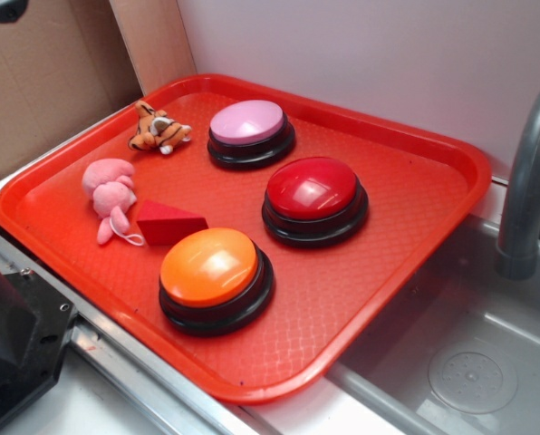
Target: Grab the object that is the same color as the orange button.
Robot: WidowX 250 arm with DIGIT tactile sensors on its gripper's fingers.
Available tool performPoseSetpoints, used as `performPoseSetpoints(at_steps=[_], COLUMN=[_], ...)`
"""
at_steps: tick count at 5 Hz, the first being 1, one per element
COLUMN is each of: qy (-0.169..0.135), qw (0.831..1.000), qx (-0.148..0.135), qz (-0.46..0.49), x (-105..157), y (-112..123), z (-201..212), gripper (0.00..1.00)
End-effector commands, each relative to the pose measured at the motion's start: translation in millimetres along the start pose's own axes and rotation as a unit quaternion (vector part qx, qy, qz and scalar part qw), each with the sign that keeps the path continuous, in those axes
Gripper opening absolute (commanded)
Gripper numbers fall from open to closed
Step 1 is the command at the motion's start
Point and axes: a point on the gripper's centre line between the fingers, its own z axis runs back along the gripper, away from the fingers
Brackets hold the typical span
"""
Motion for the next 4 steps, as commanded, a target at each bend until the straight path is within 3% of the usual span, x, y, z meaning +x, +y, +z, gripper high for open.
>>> performPoseSetpoints(at_steps=[1,3,4], qy=[0.000,-0.024,-0.025], qw=[1.000,0.991,0.987], qx=[0.000,-0.017,0.055], qz=[0.000,-0.128,-0.151], x=[0.0,45.1,65.7], y=[0.0,32.7,66.4], z=[0.0,-51.1,-76.1], gripper=[1.00,1.00,1.00])
